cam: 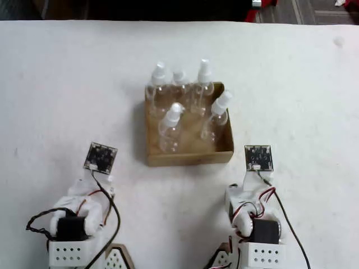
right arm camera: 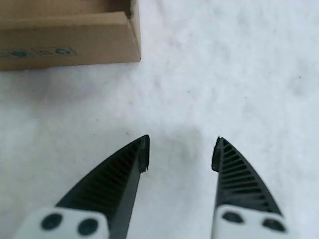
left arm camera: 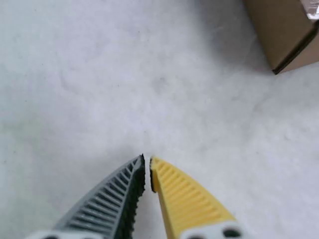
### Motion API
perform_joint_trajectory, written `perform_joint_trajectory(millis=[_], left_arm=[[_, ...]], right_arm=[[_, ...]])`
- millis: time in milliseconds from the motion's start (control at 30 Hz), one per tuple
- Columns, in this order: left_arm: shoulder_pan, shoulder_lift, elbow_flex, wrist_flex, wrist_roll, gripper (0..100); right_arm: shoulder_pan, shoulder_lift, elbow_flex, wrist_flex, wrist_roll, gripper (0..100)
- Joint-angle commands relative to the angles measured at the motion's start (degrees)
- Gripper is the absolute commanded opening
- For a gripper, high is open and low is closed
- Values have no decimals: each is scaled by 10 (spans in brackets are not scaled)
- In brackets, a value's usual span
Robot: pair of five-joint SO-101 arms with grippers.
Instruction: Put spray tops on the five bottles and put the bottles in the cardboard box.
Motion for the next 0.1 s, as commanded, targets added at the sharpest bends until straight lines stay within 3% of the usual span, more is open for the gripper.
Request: perform_joint_trajectory(millis=[0, 67], left_arm=[[-1, -3, 0, 6, -1, 24], [-1, -3, 0, 6, -1, 24]], right_arm=[[5, -1, 5, 3, 9, 184], [5, -1, 5, 3, 9, 184]])
